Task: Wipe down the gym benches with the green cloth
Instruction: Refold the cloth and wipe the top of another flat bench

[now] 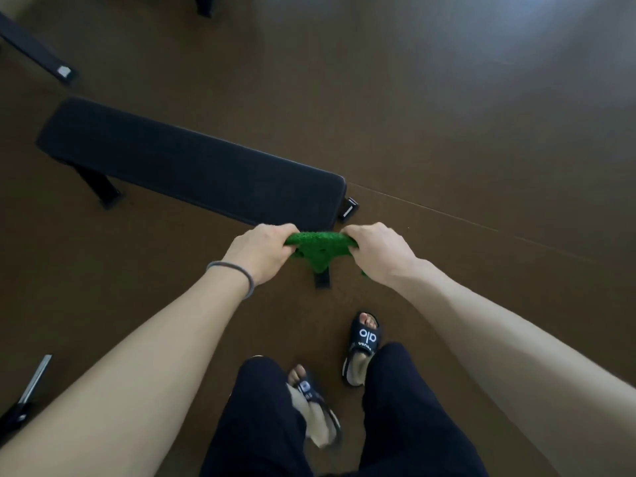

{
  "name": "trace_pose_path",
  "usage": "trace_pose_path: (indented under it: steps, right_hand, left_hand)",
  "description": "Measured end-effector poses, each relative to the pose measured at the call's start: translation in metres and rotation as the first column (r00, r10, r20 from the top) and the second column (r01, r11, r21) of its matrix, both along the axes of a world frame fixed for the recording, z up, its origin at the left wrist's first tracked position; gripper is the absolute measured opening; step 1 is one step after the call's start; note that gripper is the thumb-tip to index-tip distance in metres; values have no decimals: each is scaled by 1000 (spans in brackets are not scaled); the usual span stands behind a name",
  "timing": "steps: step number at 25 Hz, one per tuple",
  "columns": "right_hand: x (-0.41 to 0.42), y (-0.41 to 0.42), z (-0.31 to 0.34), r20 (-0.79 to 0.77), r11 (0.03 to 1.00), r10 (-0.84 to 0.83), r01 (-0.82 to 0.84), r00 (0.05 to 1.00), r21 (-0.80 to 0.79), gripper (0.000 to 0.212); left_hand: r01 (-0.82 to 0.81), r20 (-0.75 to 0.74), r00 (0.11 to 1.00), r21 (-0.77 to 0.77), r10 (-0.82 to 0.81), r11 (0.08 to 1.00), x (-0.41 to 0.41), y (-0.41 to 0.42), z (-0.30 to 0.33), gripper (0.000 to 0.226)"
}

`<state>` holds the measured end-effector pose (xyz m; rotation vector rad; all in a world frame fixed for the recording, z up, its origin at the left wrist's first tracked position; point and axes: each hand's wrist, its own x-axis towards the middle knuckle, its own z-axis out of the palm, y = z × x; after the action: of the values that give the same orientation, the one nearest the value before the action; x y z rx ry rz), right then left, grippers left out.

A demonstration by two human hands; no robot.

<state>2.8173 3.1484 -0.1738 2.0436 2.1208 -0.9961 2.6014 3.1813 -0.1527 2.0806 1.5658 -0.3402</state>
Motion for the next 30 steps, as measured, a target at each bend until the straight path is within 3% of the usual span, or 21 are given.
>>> trace_pose_path:
  steps: [4,8,10,12,14,17,19,21,25,30]
  right_hand:
    - [-10,84,-62,14,969,-100,94,995,227,46]
    - [-30,130,-149,-8,850,-154,137,988,509,71]
    - [-42,134,-214,58,877,-80,43,995,479,78]
    - [-51,128,-279,150,943,72,-116,986,313,70]
    - [-61,128,-330,138,941,124,-161,983,299,57]
    - [-83,158,-376,51,867,17,-40,999,496,52]
    - [-101,178,-398,146,882,38,-102,989,460,58]
    - [-111,187,-414,216,903,19,-109,976,416,60]
    - [-111,190,-416,212,903,-54,-44,976,428,61]
    - [-112,233,-419,225,901,-212,101,951,421,61]
  left_hand:
    - [-67,101,994,228,45,971,2,86,-70,21]
    - [-172,345,939,454,6,874,-12,139,-165,36]
    - [-71,315,946,436,-78,897,-27,147,-229,47]
    - [142,94,979,317,-180,938,-47,147,-292,59]
    - [236,-39,972,243,-234,941,-70,153,-348,64]
    - [30,136,986,404,-93,914,-84,187,-398,59]
    - [-67,183,983,505,-31,861,-80,214,-423,55]
    - [-75,184,982,559,-35,825,-75,230,-443,52]
    - [-104,244,968,621,-65,777,-76,229,-455,52]
    - [-115,245,968,615,-50,780,-77,228,-459,53]
